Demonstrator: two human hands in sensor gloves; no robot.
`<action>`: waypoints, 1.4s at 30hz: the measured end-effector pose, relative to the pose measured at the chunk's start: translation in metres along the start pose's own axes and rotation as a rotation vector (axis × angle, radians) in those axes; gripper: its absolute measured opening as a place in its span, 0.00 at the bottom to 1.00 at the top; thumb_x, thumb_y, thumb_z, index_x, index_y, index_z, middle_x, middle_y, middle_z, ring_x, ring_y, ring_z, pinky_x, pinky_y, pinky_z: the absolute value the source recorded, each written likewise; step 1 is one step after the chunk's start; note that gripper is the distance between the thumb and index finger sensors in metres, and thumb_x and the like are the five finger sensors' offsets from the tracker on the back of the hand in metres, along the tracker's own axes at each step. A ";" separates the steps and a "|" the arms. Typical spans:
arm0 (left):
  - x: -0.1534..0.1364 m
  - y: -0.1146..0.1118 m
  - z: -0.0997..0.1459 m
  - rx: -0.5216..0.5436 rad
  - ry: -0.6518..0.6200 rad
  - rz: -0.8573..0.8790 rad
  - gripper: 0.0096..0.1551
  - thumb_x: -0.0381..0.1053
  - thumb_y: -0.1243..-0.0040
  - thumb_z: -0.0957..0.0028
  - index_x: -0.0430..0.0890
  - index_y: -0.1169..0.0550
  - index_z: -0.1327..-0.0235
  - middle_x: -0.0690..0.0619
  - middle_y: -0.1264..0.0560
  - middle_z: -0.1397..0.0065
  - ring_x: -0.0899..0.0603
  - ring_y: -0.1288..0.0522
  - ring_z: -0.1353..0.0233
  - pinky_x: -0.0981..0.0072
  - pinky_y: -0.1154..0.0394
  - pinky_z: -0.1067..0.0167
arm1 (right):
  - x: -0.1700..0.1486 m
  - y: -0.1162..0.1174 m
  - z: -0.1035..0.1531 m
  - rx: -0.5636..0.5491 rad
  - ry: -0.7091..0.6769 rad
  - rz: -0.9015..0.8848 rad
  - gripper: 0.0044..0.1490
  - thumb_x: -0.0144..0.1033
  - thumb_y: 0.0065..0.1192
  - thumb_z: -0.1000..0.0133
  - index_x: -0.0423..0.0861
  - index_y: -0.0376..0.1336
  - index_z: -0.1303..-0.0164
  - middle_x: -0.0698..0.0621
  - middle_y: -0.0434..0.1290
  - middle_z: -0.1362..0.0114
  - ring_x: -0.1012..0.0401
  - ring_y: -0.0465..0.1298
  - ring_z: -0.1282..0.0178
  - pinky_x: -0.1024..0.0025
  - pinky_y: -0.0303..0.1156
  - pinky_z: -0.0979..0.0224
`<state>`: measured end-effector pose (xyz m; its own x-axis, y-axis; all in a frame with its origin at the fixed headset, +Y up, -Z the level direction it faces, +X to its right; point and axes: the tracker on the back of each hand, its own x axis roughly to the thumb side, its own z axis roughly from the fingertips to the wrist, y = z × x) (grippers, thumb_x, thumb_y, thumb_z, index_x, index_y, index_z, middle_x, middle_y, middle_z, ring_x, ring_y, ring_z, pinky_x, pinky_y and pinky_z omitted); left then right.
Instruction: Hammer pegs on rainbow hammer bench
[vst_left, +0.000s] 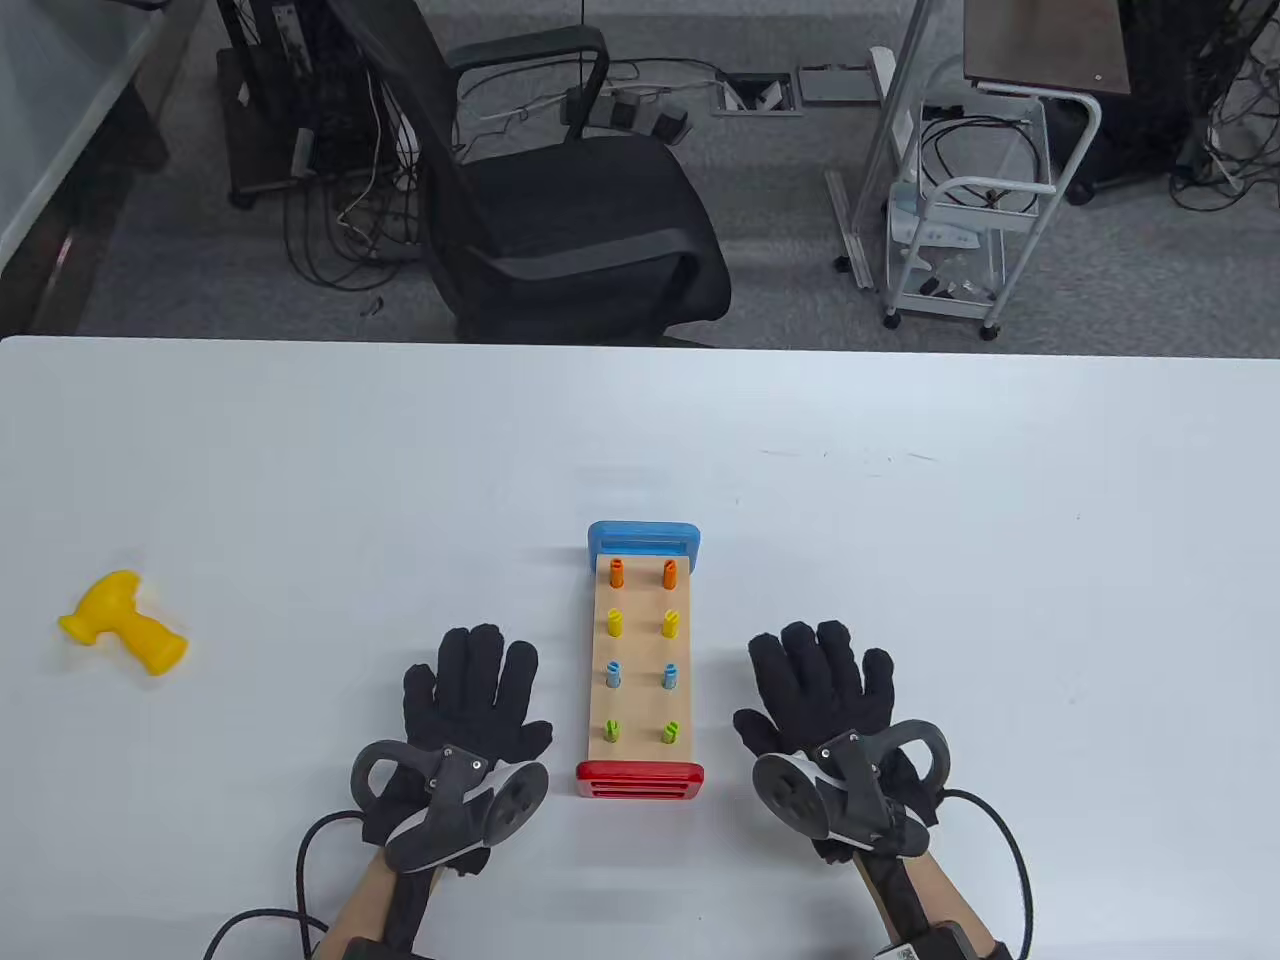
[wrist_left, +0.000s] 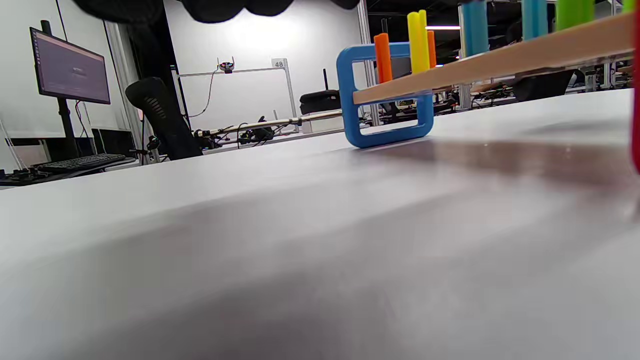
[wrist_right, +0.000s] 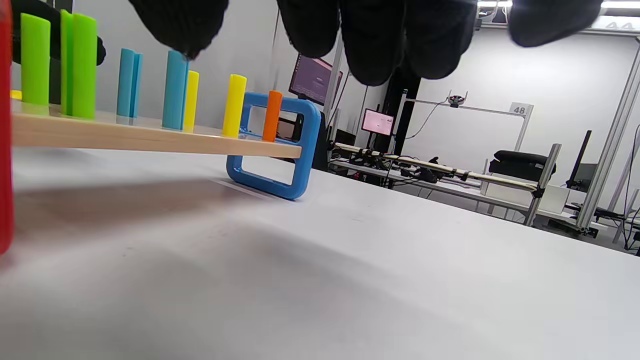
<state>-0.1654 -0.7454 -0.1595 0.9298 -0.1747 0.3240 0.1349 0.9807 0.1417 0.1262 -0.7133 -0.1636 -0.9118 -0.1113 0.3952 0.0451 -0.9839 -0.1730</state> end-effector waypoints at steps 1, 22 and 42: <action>0.000 0.000 0.000 -0.001 0.004 0.000 0.50 0.65 0.59 0.39 0.39 0.50 0.10 0.24 0.50 0.11 0.18 0.45 0.16 0.19 0.38 0.32 | 0.001 0.000 0.000 0.001 -0.003 0.001 0.48 0.52 0.47 0.33 0.33 0.47 0.12 0.27 0.56 0.14 0.28 0.55 0.19 0.19 0.53 0.30; -0.010 0.005 0.002 -0.006 0.066 0.019 0.51 0.65 0.58 0.39 0.38 0.49 0.10 0.25 0.48 0.11 0.19 0.42 0.17 0.20 0.36 0.32 | 0.003 -0.001 0.000 -0.003 -0.015 0.002 0.48 0.52 0.48 0.34 0.33 0.48 0.12 0.27 0.57 0.14 0.29 0.55 0.20 0.19 0.53 0.30; -0.260 -0.045 -0.010 -0.318 1.175 0.060 0.50 0.69 0.58 0.38 0.43 0.46 0.09 0.17 0.39 0.17 0.21 0.28 0.26 0.32 0.27 0.35 | 0.001 0.001 -0.002 0.001 -0.019 -0.030 0.48 0.52 0.48 0.34 0.33 0.48 0.12 0.27 0.57 0.14 0.29 0.56 0.19 0.19 0.53 0.30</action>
<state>-0.4095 -0.7429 -0.2595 0.6590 -0.1036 -0.7450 0.0054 0.9911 -0.1330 0.1245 -0.7139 -0.1647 -0.9048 -0.0842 0.4173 0.0183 -0.9870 -0.1594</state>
